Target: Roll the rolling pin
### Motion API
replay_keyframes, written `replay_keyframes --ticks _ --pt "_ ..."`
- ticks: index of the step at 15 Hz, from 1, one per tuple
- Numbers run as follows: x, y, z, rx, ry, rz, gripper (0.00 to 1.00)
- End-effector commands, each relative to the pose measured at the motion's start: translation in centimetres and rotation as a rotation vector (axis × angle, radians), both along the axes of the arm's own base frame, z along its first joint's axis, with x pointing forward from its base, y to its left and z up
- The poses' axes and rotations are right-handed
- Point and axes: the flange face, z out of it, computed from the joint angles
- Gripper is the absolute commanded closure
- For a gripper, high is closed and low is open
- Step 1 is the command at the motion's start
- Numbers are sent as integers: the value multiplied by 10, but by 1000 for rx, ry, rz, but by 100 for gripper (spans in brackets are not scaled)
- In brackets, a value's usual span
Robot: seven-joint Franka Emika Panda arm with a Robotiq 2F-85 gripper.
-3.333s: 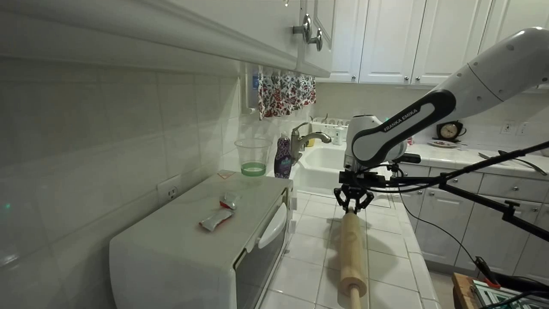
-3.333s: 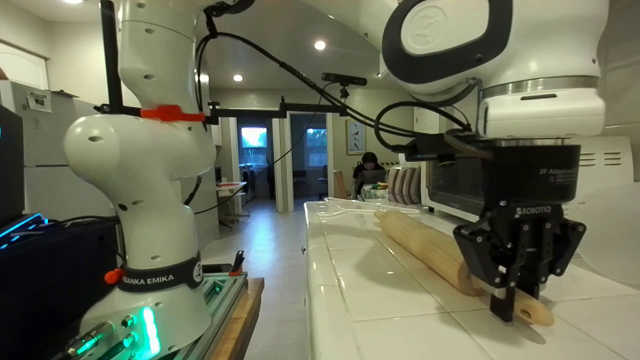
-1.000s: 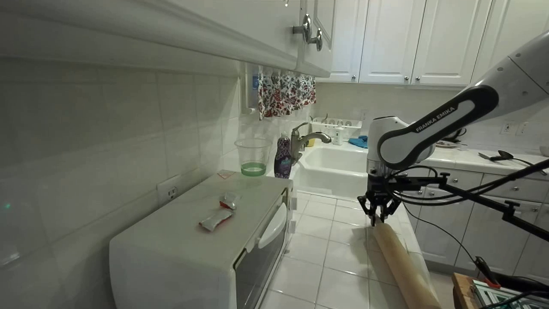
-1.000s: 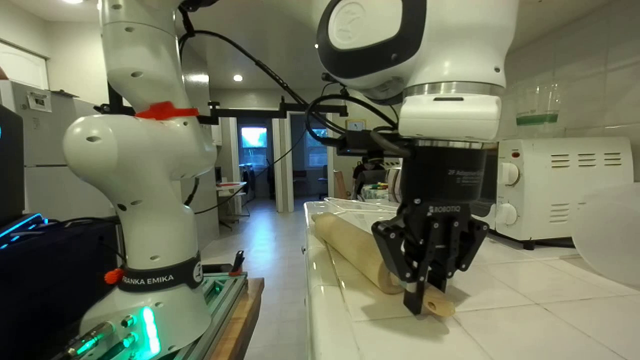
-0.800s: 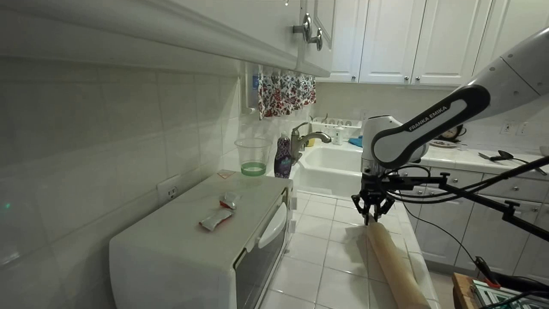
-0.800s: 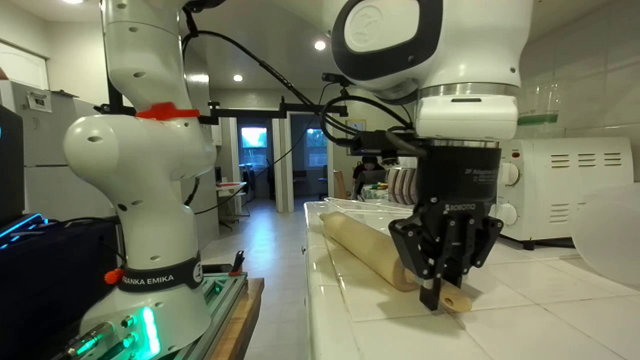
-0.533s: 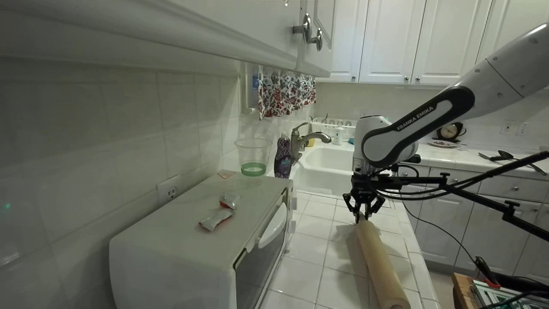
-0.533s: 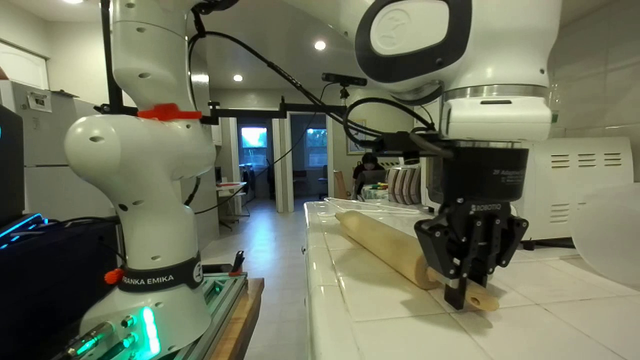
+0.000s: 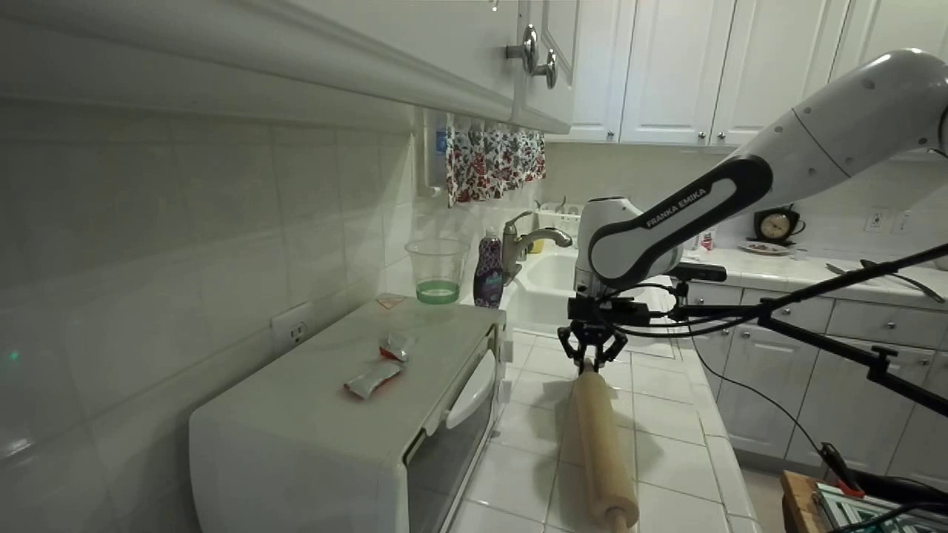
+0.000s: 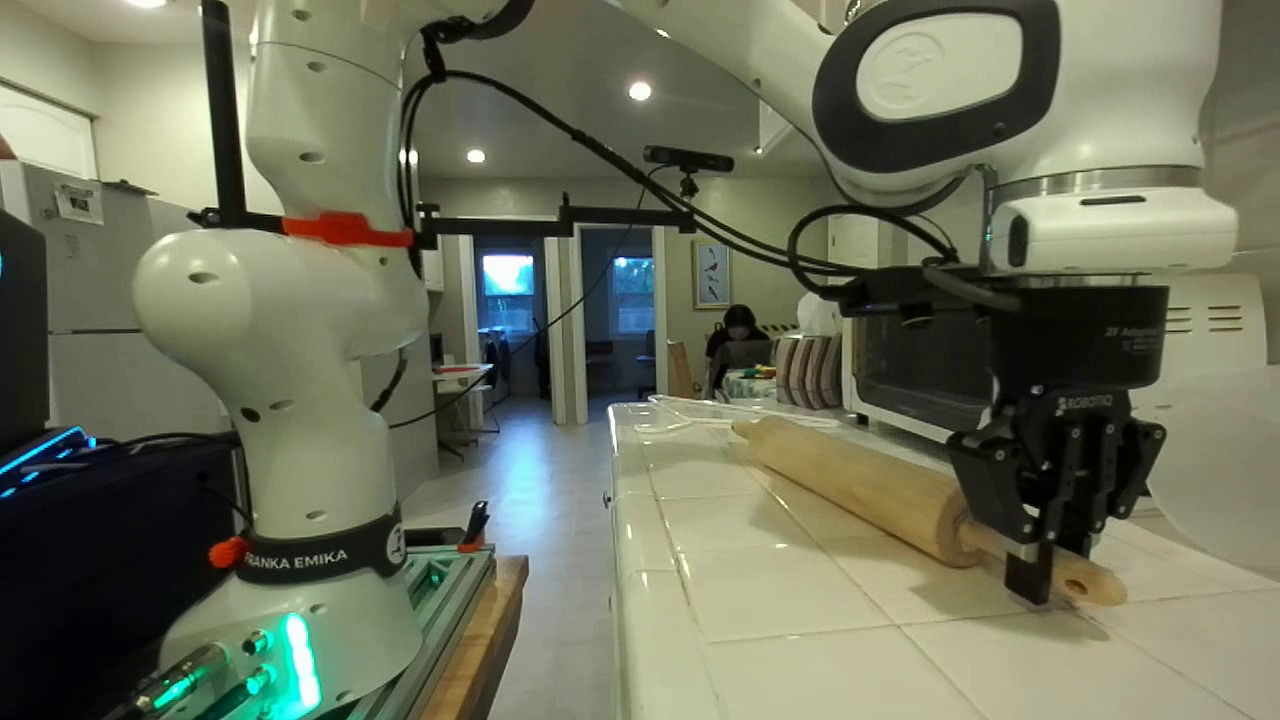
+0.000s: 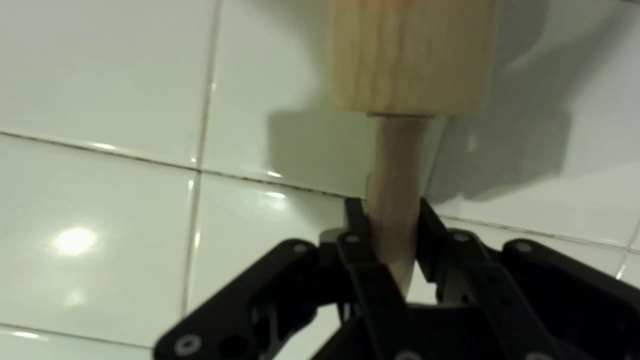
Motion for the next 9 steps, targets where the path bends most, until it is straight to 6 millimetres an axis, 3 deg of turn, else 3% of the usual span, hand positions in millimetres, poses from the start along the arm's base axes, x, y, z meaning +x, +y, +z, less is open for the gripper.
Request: replay_keyframes --ticks 1,9 --pt "37 -3 1 -15 -14 -38 93" --pt "76 8 0 -12 -17 -31 93"
